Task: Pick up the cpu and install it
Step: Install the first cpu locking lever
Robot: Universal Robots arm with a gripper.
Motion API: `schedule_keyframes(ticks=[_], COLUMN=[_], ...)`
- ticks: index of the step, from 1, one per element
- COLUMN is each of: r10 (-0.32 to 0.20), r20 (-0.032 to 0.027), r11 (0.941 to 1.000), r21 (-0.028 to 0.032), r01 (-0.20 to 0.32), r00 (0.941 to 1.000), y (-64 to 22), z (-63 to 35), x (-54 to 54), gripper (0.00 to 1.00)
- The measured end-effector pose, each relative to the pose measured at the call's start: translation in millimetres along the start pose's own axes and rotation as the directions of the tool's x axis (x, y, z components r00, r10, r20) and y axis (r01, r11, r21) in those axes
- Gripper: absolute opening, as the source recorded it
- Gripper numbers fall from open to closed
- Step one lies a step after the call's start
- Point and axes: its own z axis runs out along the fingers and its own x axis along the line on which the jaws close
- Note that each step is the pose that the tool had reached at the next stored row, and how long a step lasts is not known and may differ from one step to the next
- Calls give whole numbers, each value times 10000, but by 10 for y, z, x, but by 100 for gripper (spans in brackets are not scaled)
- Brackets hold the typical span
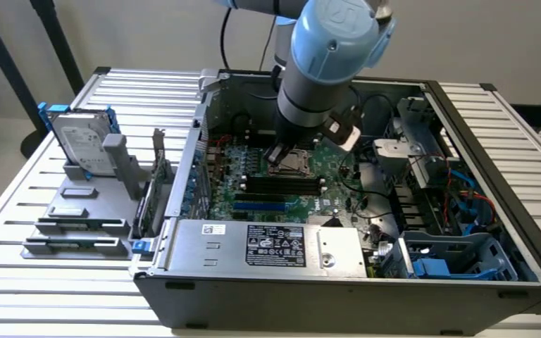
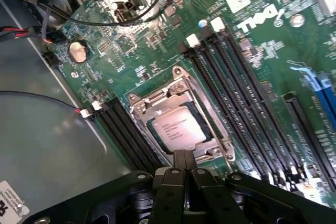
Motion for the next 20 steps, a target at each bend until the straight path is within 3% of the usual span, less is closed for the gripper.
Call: schedule_keyframes(ticks=[11, 16, 20], r10=[4, 26, 38], r20=[-12, 14, 24], r11=[10000, 10000, 10000], r21=[11, 58, 73], r01=[-4, -26, -38], r00=[10000, 10000, 10000], y=[6, -4, -16], z=[-297, -324, -274], x=[-209, -307, -343], gripper=[11, 11, 11])
